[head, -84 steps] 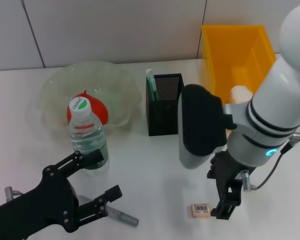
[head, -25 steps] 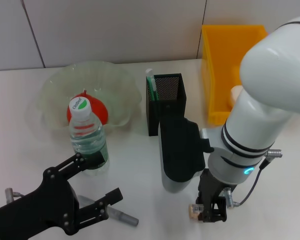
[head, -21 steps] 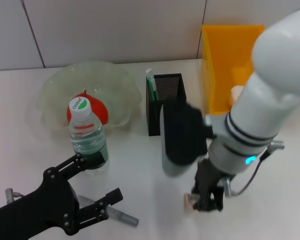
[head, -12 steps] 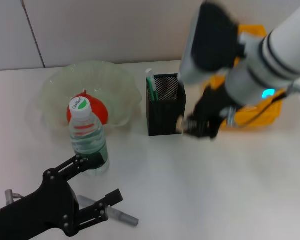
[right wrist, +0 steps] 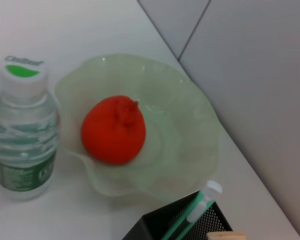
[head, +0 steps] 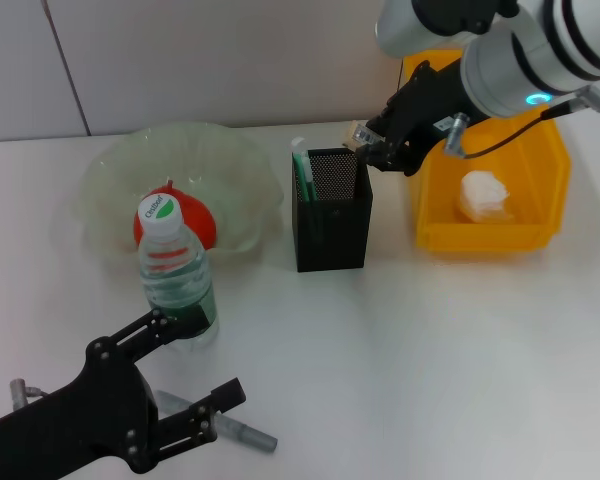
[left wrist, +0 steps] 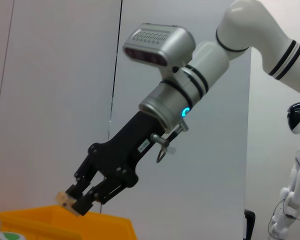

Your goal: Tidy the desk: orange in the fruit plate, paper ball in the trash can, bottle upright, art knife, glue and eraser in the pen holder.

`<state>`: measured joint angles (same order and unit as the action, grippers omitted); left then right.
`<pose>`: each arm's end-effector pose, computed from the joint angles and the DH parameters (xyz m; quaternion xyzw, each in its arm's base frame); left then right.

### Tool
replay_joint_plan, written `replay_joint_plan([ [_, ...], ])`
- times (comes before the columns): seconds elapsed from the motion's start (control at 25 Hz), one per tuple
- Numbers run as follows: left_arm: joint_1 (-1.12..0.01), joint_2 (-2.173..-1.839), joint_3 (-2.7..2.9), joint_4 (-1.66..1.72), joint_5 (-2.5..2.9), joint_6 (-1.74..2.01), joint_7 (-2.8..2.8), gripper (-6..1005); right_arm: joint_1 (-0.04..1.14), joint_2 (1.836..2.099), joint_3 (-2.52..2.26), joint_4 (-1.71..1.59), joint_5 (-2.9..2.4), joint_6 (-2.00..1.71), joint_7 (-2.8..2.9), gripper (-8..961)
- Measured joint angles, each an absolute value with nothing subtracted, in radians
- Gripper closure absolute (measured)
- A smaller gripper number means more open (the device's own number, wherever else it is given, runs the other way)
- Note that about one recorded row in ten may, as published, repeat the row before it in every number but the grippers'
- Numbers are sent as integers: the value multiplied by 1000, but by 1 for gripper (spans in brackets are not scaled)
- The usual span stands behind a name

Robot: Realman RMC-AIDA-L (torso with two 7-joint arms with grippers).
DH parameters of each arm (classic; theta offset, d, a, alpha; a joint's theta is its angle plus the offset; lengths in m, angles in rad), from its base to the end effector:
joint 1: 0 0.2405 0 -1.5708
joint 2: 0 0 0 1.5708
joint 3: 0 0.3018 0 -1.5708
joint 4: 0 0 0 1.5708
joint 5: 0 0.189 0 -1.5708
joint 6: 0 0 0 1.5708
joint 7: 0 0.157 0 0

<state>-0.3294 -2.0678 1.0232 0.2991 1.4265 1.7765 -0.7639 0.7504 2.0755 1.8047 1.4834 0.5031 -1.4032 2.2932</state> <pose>-0.2834 0.2413 -0.0551 -0.8836 -0.0970 -0.4330 0.1496 0.1365 0.4203 -0.0023 -0.9481 0.0768 -0.1187 0.2849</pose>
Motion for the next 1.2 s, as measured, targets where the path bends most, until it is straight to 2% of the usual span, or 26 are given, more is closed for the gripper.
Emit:
replay_joint_plan([
  [0.28,-329,-2068,1023,299,1427,1776,-764,202,776,2076,1805,1379,505,-1328,2276,698],
  [0.52,-328,-2068,1024,299,1427,1778,-764,202,805,2078,1802,1270,504,-1290,2266,656],
  [0.92,-327,-2066,1025,299,1427,1788,-764,202,785,2082,1810,1280,518,-1265,2269,586],
  [1.2,-325,-2066,1025,303,1424,1791,-764,202,704,2077,1834,1438,637,-1273,2266,337],
])
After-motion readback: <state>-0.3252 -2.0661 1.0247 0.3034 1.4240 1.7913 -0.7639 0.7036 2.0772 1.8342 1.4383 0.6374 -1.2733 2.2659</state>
